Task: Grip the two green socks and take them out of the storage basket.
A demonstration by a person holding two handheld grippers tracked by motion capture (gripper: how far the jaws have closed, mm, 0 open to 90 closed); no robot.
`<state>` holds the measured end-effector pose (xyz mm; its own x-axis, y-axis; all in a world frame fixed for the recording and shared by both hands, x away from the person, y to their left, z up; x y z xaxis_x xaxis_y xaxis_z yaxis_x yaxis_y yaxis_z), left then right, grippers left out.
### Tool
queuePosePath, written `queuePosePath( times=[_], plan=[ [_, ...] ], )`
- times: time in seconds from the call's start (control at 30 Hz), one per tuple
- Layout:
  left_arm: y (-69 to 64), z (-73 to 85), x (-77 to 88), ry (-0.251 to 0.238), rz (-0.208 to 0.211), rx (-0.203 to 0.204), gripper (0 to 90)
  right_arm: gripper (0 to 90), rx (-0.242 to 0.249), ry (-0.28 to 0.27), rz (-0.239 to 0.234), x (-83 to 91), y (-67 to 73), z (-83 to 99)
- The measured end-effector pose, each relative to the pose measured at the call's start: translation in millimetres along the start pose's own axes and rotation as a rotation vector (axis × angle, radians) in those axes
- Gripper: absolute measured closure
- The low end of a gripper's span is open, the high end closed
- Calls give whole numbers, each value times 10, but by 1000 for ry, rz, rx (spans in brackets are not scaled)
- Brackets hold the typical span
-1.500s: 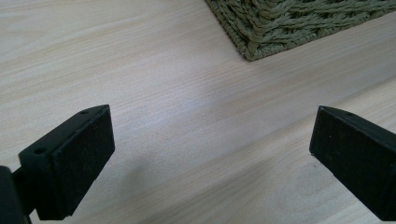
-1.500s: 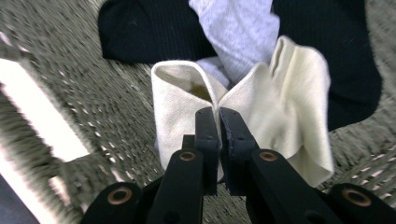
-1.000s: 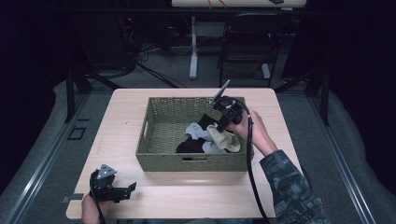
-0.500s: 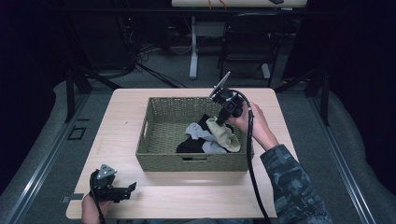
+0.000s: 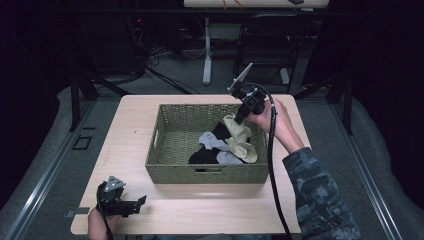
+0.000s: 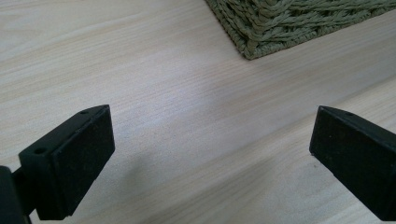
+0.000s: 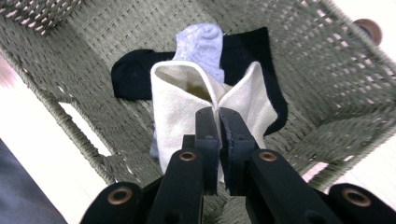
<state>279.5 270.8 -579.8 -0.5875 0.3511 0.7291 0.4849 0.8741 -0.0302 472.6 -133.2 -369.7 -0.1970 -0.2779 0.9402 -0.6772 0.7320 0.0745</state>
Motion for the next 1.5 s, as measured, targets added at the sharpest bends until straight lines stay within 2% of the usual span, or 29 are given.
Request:
queuePosePath(
  times=[0.4,0.73,1.07,1.33,1.5],
  plan=[
    [-2,-3,-4,2,2,-1,0,866,-12,-33,19,224,-56,-69],
    [-3,-8,-5,3,4,-2,0,866,-28,-56,34,371,-130,-38],
    [-3,-12,-11,0,3,-2,0,866,-76,-80,67,565,-326,151],
    [-5,-15,-13,0,2,-2,0,866,-120,-91,92,748,-553,394],
    [-7,-18,-14,-4,-4,-2,0,867,-157,-94,112,782,-683,544]
  ],
)
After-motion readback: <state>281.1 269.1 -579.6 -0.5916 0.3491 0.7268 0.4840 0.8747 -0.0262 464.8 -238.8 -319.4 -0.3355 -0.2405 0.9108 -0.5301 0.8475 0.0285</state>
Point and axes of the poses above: each handheld gripper's, and its own axes: x roughly backward along the jaws, z roughly out of its underside, y roughly to its left, the point moved 1 cm from there along -x, roughly forward along the jaws, and after that the axes turned 3 degrees about -x, right-handed, at the moved point
